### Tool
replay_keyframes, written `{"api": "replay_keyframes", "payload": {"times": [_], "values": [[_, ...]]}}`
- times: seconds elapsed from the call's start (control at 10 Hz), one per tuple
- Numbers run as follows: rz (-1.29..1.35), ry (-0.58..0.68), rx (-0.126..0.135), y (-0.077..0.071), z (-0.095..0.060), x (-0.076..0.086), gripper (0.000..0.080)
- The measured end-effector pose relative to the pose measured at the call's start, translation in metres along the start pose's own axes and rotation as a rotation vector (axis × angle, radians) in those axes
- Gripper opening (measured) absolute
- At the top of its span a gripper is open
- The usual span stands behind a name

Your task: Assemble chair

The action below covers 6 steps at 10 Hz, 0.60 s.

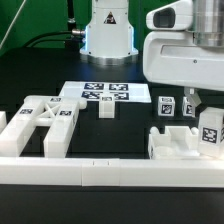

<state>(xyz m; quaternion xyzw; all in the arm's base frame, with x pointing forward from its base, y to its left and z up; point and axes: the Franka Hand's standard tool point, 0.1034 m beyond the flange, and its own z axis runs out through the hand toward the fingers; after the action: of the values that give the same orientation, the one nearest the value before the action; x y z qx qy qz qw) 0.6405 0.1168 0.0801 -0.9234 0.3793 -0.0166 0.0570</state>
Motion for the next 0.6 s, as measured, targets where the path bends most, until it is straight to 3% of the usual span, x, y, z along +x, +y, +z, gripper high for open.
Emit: {"api": "replay_keyframes", "payload": {"times": [0.3,0.6], "values": [[0.317,0.002,0.009,-0.0021,0.0008,-0.0018,0.0284],[0.285,0.0,0.005,-0.0015,0.0008,-0.0016,0.0285]]}}
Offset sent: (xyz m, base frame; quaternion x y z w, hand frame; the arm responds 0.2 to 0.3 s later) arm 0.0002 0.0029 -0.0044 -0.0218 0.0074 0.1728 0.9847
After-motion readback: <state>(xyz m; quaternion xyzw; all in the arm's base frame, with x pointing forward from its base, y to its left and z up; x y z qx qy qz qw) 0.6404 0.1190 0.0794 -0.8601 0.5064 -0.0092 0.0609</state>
